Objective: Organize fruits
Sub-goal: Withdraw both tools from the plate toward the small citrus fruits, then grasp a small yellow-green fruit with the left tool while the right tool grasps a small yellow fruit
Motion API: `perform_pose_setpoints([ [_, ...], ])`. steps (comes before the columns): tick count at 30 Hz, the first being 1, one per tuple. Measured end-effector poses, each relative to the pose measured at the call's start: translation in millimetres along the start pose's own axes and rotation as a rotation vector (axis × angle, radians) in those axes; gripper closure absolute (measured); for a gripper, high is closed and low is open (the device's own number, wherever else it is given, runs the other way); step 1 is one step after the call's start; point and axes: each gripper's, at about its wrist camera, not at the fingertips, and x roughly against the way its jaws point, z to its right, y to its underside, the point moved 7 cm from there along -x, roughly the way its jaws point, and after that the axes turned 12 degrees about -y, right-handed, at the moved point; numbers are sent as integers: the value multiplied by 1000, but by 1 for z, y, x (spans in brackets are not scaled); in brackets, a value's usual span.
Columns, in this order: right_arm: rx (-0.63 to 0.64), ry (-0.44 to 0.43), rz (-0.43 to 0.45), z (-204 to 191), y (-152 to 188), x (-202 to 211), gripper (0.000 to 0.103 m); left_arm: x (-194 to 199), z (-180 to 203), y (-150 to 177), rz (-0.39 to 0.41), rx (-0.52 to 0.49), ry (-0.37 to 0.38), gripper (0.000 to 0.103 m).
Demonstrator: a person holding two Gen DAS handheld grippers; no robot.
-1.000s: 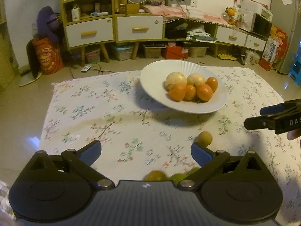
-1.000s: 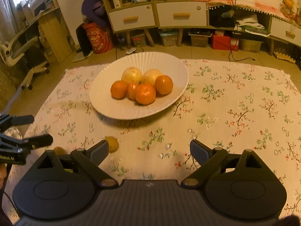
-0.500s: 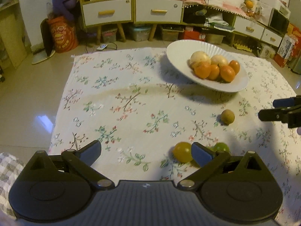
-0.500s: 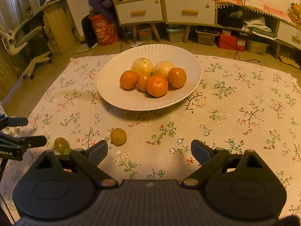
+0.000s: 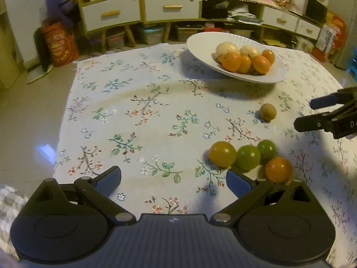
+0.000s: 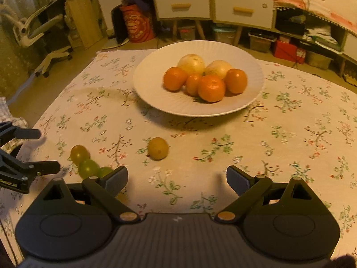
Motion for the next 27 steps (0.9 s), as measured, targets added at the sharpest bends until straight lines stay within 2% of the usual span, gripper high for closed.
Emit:
perform_pose_setpoints([
  [5,33,-15,-4,-8,1,-5,9,-1,10,4,26,-46,52,19],
  [9,41,-8,-3,-7,1,-10,9,-4,22,5,41,-110,55,32],
  [14,43,-5,-10,-4,2,-17,11,-6,34,5,67,-165,68,38],
  [20,51,-4,-13,-2,1,-25,16,-9,36,1,90,-168,75,49],
  [27,80,0,-15,-4,-1,-31,21,-14,38,-6,99,-153,76,55],
])
